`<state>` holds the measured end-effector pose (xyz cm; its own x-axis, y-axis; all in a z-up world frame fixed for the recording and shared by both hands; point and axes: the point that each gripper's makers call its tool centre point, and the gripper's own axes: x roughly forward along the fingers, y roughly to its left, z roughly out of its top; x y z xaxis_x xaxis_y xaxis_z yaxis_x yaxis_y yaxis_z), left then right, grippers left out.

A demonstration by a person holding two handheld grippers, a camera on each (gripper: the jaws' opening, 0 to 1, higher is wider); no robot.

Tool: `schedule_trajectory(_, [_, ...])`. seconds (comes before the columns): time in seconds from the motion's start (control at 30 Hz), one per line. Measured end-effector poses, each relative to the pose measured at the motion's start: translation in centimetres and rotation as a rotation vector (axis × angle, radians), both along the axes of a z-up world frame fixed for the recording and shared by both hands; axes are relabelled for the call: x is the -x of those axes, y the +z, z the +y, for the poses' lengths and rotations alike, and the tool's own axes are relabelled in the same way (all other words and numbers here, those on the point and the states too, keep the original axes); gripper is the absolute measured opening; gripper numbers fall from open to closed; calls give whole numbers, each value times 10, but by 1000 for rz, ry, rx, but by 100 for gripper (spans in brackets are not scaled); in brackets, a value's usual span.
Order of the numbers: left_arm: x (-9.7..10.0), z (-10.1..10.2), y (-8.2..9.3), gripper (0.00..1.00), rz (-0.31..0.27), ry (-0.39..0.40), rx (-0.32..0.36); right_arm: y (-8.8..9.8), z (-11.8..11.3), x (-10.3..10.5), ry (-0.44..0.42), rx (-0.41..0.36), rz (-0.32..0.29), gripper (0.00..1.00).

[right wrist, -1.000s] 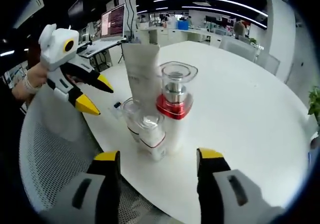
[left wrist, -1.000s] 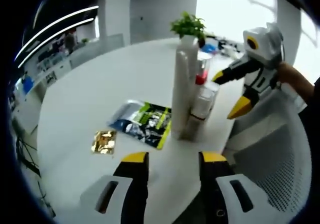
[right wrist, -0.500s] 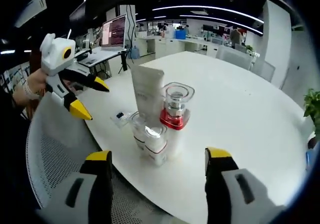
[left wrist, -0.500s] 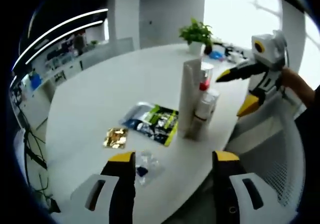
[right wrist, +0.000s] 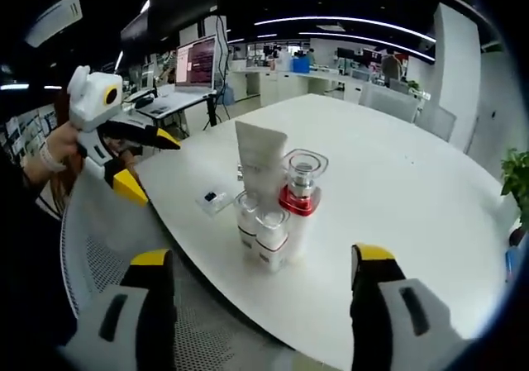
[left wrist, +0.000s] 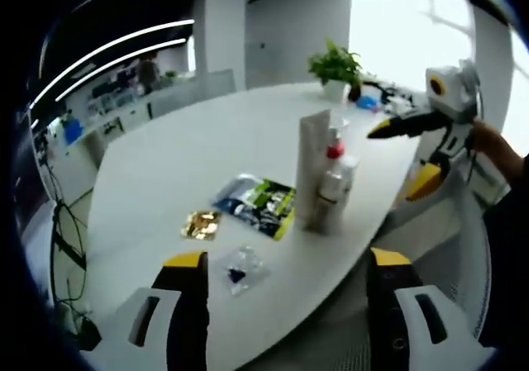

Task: Arrange the skincare products in the storage area until every visible bottle or jar stands upright without overlapping.

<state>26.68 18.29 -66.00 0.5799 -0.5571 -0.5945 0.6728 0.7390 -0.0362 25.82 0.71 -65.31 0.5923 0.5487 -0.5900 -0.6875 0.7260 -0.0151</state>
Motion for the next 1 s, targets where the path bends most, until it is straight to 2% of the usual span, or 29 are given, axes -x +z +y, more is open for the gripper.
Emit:
schedule_trajectory(0.17, [8, 0, 1, 84, 3, 19, -1, 1, 1, 3, 22, 0, 0, 97])
schedule_trajectory(0.37, [13, 0, 0, 94, -1, 23, -15, 3, 4, 11, 38, -11, 10, 99])
schedule_trajectory(0.67, [18, 1, 1, 97, 6, 19, -8, 12, 4, 17, 42, -8, -3, 99])
schedule_trajectory(1.0, [14, 0, 7, 97, -29, -15, 3, 11, 8, 14, 39, -7, -7, 100])
